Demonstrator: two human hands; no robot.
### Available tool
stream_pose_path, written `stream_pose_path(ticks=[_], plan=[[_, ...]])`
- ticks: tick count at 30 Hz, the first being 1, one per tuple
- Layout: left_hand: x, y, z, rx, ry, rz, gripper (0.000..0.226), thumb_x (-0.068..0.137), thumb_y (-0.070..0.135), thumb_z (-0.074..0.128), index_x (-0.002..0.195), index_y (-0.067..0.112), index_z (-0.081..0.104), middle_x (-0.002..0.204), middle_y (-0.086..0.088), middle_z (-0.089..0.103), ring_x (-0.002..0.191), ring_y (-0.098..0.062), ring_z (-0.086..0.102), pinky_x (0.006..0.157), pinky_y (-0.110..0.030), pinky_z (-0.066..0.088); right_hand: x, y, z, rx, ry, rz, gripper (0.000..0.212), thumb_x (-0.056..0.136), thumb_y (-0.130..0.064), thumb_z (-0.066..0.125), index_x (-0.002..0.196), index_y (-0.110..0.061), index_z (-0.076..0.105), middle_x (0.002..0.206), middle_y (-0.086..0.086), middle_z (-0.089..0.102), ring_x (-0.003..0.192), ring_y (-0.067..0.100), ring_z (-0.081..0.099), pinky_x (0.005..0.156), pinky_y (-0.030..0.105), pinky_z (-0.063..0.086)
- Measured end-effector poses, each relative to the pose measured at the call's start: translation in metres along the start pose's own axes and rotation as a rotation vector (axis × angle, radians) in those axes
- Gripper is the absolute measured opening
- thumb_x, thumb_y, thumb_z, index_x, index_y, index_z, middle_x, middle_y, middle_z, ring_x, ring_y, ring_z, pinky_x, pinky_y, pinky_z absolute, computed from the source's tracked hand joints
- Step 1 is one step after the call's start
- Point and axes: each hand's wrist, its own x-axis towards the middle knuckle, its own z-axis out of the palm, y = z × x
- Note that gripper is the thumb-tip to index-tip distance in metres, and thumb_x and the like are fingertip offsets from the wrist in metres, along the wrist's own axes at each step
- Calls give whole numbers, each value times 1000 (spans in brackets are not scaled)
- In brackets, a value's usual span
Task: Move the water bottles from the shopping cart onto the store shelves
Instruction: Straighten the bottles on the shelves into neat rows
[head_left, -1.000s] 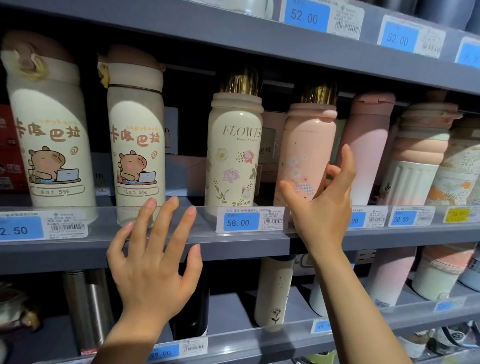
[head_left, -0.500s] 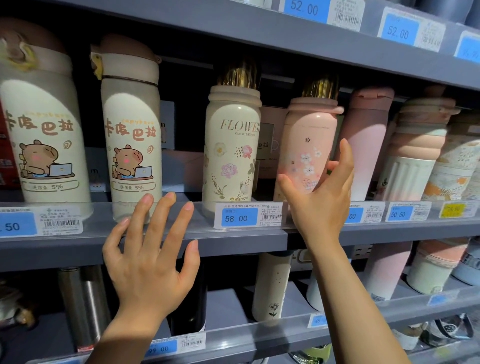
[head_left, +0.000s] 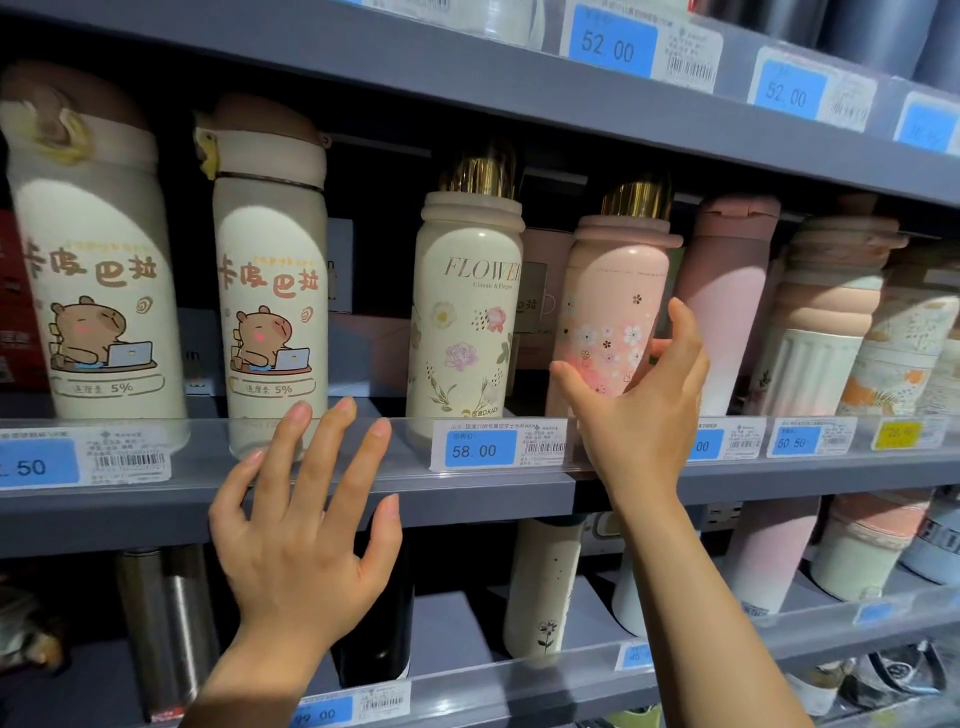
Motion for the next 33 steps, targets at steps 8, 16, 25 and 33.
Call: stream_pose_path(ticks=[8,16,25,33], plan=[[-1,0,0,-9,7,-5,42,95,33,45,133,20,52,136,-6,56,130,-30,45,95,-46,33,0,0,-1,-52,-79,-30,87,76,-50,64,147,-28,20,134,3,51,116,29,50,98,47,38],[0,0,-3,-16,-11,5,43,95,34,44,135,20,50,138,-7,54,131,-30,44,100,-43,28,3,-6,-2,-19,-34,15,97,69,-46,72,148,-30,18,129,5,51,113,29,52,94,54,43],[0,-1,-2,-21,-14,4,43,94,33,43,135,21,50,140,-6,52,132,-30,43,96,-48,34,1,-2,-2,-58,-53,-44,87,77,-45,62,149,-23,19,141,4,46,120,31,48,94,48,37],[0,-1,-1,-13,-4,18,42,94,33,44,134,20,51,137,-7,56,130,-31,45,94,-48,36,6,1,0,-59,-31,-20,93,74,-42,73,149,-22,22,138,8,46,121,32,46,97,48,38]])
